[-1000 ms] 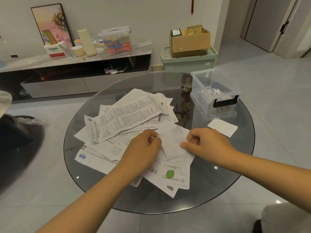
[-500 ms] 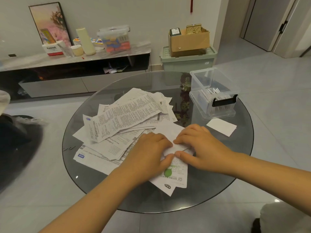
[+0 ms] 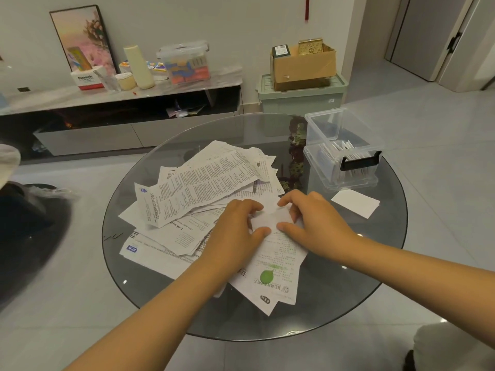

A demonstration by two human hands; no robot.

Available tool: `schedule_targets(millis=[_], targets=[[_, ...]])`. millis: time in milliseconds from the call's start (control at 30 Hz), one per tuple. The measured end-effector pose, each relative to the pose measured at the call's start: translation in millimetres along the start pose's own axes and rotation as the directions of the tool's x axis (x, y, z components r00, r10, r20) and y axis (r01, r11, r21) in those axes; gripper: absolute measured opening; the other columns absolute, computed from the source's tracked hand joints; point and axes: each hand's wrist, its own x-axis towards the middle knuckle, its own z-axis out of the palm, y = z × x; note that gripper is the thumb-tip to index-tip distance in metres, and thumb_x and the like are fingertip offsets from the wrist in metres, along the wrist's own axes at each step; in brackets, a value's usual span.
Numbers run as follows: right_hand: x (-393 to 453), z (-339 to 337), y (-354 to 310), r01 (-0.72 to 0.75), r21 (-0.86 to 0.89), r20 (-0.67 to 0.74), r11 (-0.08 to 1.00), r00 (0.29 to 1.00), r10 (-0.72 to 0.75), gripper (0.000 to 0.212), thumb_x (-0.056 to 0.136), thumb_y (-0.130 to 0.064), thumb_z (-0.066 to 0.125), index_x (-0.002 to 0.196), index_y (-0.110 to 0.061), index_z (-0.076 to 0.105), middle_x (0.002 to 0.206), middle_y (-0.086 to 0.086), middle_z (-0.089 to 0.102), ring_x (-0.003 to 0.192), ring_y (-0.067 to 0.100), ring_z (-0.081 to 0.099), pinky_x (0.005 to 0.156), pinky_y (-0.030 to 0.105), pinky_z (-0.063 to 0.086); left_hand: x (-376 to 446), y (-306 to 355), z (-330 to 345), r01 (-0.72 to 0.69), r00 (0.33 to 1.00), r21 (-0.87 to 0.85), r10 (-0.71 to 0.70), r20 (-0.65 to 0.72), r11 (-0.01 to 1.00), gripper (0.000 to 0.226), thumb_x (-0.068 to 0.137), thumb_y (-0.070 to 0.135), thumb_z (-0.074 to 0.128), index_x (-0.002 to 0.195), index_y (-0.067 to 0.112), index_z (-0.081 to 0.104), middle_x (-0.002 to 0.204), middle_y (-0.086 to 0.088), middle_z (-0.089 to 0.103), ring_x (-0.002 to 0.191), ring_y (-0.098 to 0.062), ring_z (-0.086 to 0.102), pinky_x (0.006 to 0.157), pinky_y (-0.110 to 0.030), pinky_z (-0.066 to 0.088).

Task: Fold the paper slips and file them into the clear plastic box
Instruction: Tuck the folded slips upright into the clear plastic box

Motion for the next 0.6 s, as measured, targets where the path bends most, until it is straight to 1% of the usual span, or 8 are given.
schedule_targets(millis=[167,233,300,367,400,467,533,600], targets=[[3.6,1.2,1.1,0.005,-0.071,0.019,0.997,1.000,-0.004,0.032,0.086,-0.032,0.063,0.116,-0.032,0.051,0.099,-0.007,0.047,0.098,0.011,0.034,0.083,0.024,0.026,7.0,-0.2,-1.5,0.020,0.998,0.020,-0.022,0.053,1.000,0.036,0.084,0.024,0.068,0.118,0.027,0.055,0.105,0.011,0.040,0.101,-0.007,0.048,0.084,-0.018,0.033],[4.3,-0.1,1.7,0.017,-0.089,0.017,0.996,1.000,-0.015,0.024,0.087,-0.027,0.063,0.109,-0.030,0.056,0.103,-0.005,0.045,0.099,0.012,0.032,0.085,0.023,0.024,8.2,-1.9,-4.6,0.003,0.997,0.043,-0.006,0.074,0.999,0.033,0.084,0.023,0.069,0.114,0.027,0.057,0.103,0.011,0.046,0.102,-0.008,0.048,0.084,-0.018,0.034],[2.8,0.1,1.5,0.081,-0.125,-0.017,0.989,0.996,-0.084,0.014,0.087,-0.017,0.063,0.099,-0.025,0.065,0.100,-0.005,0.048,0.096,0.012,0.033,0.085,0.025,0.028,8.2,-3.8,-6.8,-0.007,0.997,0.058,0.003,0.074,0.998,0.031,0.083,0.023,0.069,0.112,0.028,0.059,0.100,0.012,0.050,0.098,-0.008,0.049,0.083,-0.019,0.036],[0.9,2.3,3.5,0.203,-0.204,-0.028,0.958,0.977,-0.213,0.017,0.082,-0.006,0.065,0.089,-0.019,0.072,0.091,-0.002,0.058,0.087,0.018,0.043,0.076,0.032,0.038,7.4,-4.1,-7.7,0.002,0.998,0.054,-0.006,0.070,0.999,0.029,0.082,0.025,0.070,0.109,0.029,0.060,0.097,0.011,0.052,0.092,-0.007,0.050,0.080,-0.019,0.038],[-1.5,3.5,3.5,0.252,-0.230,-0.019,0.940,0.965,-0.263,0.017,0.079,-0.005,0.066,0.087,-0.017,0.074,0.085,-0.001,0.062,0.081,0.021,0.049,0.069,0.031,0.039,6.8,-3.7,-7.9,0.011,0.998,0.045,-0.014,0.068,0.999,0.027,0.082,0.025,0.070,0.107,0.030,0.061,0.095,0.011,0.053,0.088,-0.006,0.050,0.076,-0.018,0.038],[-6.1,4.1,0.8,0.268,-0.266,0.012,0.926,0.962,-0.274,0.017,0.079,-0.016,0.060,0.088,-0.016,0.074,0.080,-0.002,0.066,0.075,0.023,0.055,0.064,0.029,0.041,5.8,-3.1,-8.4,0.027,0.998,0.010,-0.027,0.056,1.000,0.020,0.083,0.024,0.069,0.100,0.032,0.062,0.090,0.011,0.055,0.079,-0.003,0.051,0.068,-0.014,0.037],[-8.8,2.1,-2.9,0.230,-0.303,0.047,0.925,0.973,-0.227,0.030,0.083,-0.033,0.049,0.093,-0.019,0.073,0.083,-0.004,0.066,0.078,0.021,0.056,0.067,0.030,0.042,4.6,-2.1,-9.9,0.058,0.998,-0.076,-0.056,0.026,0.995,0.016,0.085,0.021,0.066,0.091,0.035,0.062,0.085,0.013,0.058,0.071,0.000,0.052,0.062,-0.009,0.037],[-11.4,-0.3,-3.4,0.230,-0.339,0.061,0.912,0.973,-0.222,0.041,0.081,-0.049,0.042,0.093,-0.022,0.072,0.082,-0.006,0.066,0.078,0.018,0.056,0.068,0.029,0.041,3.3,0.3,-10.8,0.098,0.995,-0.172,-0.097,0.018,0.980,0.020,0.085,0.019,0.065,0.085,0.038,0.062,0.087,0.013,0.061,0.068,0.001,0.055,0.063,-0.011,0.040]])
